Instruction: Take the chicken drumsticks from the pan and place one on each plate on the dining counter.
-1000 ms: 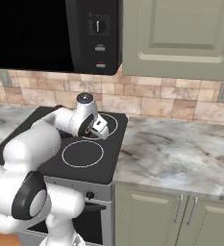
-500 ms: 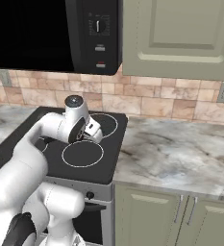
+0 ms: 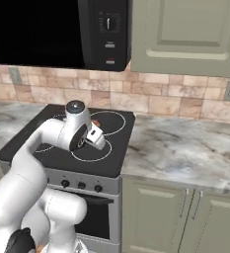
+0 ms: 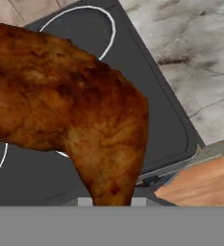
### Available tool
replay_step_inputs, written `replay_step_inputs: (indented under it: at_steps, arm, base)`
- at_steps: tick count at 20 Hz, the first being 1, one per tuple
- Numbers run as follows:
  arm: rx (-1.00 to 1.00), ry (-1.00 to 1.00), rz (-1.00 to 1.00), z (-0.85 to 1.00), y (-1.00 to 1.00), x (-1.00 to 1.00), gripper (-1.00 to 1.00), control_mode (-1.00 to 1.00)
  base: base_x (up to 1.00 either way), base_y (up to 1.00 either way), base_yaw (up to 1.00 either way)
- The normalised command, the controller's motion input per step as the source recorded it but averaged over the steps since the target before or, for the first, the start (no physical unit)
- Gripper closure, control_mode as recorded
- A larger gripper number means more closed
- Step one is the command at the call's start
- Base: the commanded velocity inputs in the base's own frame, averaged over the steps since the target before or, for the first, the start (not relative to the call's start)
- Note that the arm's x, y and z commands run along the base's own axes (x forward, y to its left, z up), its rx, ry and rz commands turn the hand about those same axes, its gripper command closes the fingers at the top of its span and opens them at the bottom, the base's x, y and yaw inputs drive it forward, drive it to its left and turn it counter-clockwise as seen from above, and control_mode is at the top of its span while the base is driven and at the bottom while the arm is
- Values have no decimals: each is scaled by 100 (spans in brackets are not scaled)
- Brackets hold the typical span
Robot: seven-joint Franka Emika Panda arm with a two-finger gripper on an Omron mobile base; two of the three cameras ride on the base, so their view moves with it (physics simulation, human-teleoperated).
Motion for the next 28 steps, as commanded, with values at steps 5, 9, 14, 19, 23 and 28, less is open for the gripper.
replay_step_inputs:
  at_steps: [5, 9, 14, 19, 23, 28]
  arm:
    - [0, 0, 0, 0, 0, 0, 100, 100]
    - [0, 0, 0, 0, 0, 0, 100, 100]
    - [0, 0, 0, 0, 0, 0, 100, 100]
    - [0, 0, 0, 0, 0, 0, 100, 100]
    - [0, 0, 0, 0, 0, 0, 100, 100]
    - [0, 0, 0, 0, 0, 0, 100, 100]
  base:
    - [-56, 0, 68]
    - [-13, 0, 100]
    - [-5, 0, 100]
    - [-5, 0, 100]
    - [0, 0, 100]
    - [0, 0, 100]
